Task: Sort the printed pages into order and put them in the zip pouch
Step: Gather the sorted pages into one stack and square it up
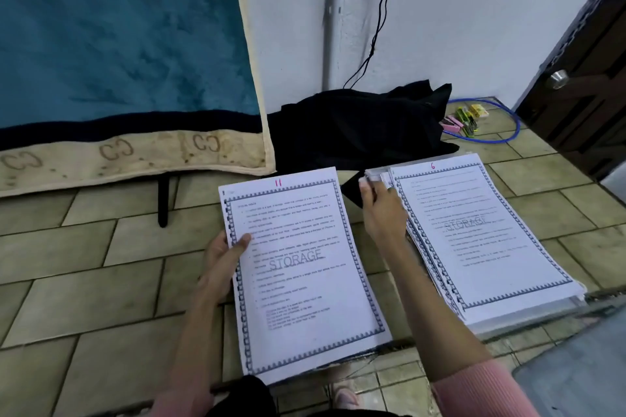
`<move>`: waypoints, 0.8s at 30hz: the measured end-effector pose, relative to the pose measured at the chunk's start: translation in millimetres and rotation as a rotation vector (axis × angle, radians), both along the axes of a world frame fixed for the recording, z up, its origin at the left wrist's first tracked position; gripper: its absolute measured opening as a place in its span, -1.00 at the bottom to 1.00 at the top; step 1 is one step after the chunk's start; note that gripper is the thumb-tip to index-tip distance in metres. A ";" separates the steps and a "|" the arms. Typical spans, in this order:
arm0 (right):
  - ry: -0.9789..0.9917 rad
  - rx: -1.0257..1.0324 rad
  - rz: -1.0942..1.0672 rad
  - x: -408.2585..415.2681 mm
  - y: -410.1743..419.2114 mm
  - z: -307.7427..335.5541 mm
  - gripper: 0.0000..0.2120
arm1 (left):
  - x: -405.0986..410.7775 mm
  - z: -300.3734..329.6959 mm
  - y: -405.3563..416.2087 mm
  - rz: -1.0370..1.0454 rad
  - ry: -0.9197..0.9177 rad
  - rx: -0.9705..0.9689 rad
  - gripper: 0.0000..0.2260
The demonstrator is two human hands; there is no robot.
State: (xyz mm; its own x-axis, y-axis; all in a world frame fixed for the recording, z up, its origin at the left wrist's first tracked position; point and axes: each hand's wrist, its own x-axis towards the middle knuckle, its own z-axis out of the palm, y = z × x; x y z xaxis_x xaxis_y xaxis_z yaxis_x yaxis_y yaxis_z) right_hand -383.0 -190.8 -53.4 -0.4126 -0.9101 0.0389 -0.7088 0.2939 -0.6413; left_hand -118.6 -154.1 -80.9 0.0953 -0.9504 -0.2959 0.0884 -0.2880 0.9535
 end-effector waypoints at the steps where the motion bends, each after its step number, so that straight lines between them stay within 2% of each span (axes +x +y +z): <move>1: 0.084 0.065 0.044 2.4 5.7 -10.8 -0.53 | 2.8 1.5 -0.6 0.020 -0.011 0.003 -0.87; 5: 0.424 0.163 0.178 13.4 22.0 -26.6 -0.52 | 7.7 17.8 0.3 0.043 -0.038 0.006 -0.91; 7: 0.433 0.130 0.178 14.9 23.5 -21.3 -0.49 | 9.1 31.9 1.8 0.039 -0.042 -0.017 -0.89; 8: 0.337 0.078 0.160 15.4 23.5 -16.0 -0.48 | 9.3 41.1 2.0 0.032 -0.047 -0.033 -0.89; 9: 0.124 0.013 0.144 14.6 24.5 -5.8 -0.46 | 7.7 52.6 2.0 0.022 -0.051 -0.053 -0.90; 11: -0.601 -0.044 0.170 8.9 29.0 21.9 -0.42 | -2.2 78.0 -0.6 0.012 -0.058 -0.110 -0.90; 12: -0.866 -0.017 0.211 0.9 31.6 35.4 -0.41 | -11.1 89.8 -3.7 0.014 -0.062 -0.135 -0.89; 13: -0.975 -0.007 0.283 -11.1 33.6 47.2 -0.43 | -22.5 100.2 -7.5 0.020 -0.055 -0.155 -0.89; 15: -0.854 -0.077 0.371 -38.3 40.8 67.4 -0.66 | -54.3 116.5 -15.9 0.033 -0.003 -0.197 -0.84; 17: -0.703 -0.152 0.305 -72.4 44.9 80.6 -0.88 | -94.4 122.8 -24.2 0.030 0.038 -0.217 -0.79; 20: -0.502 -0.188 0.141 -135.7 45.0 86.2 -0.86 | -167.4 109.9 -35.0 -0.060 0.087 -0.173 -0.75; 24: -0.179 -0.067 -0.046 -201.0 48.5 77.6 -0.74 | -253.5 74.3 -38.6 -0.220 0.057 -0.111 -0.69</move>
